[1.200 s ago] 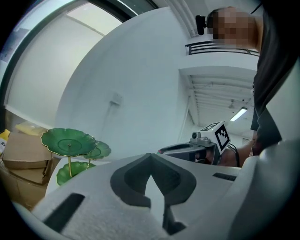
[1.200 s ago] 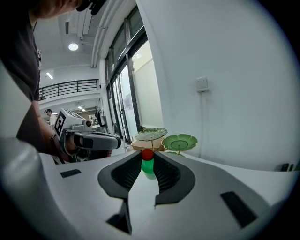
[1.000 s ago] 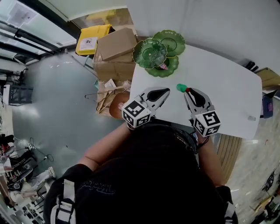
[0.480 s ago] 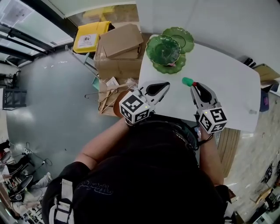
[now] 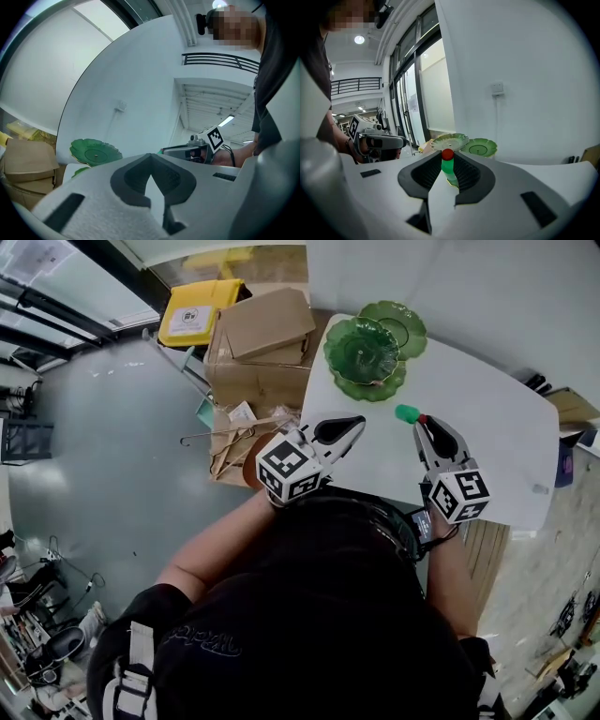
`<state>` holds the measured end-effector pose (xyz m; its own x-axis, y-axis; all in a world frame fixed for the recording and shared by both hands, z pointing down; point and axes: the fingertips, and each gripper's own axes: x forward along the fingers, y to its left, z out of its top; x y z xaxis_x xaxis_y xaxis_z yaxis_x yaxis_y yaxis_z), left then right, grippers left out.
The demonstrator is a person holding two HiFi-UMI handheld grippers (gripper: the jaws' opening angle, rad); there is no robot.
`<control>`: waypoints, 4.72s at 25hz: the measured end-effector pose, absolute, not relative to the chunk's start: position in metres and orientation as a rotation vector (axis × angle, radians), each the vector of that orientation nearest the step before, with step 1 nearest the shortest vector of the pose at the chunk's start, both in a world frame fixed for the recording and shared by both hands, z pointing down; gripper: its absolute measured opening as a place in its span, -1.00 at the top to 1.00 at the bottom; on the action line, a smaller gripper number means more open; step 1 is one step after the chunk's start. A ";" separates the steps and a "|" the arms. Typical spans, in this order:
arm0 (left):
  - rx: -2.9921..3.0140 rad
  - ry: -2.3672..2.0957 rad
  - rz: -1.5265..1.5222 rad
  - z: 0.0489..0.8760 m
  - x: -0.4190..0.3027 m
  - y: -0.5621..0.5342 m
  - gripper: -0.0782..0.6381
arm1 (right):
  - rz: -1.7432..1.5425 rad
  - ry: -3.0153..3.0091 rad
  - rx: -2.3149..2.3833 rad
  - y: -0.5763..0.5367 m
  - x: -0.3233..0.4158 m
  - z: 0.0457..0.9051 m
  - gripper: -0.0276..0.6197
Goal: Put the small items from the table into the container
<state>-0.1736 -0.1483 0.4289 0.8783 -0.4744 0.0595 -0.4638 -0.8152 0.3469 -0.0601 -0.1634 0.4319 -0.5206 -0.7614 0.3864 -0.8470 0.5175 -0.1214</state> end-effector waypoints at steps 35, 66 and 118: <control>2.499 -0.705 0.165 0.552 -0.152 -0.197 0.77 | 0.663 -2.338 1.057 -0.281 -0.075 0.632 0.64; 2.645 -0.673 0.067 0.482 -0.169 -0.161 0.77 | 0.500 -2.493 1.225 -0.210 -0.069 0.525 0.78; 2.895 0.429 0.067 0.408 0.244 0.102 0.77 | 0.390 -2.020 2.330 0.196 0.314 0.407 0.86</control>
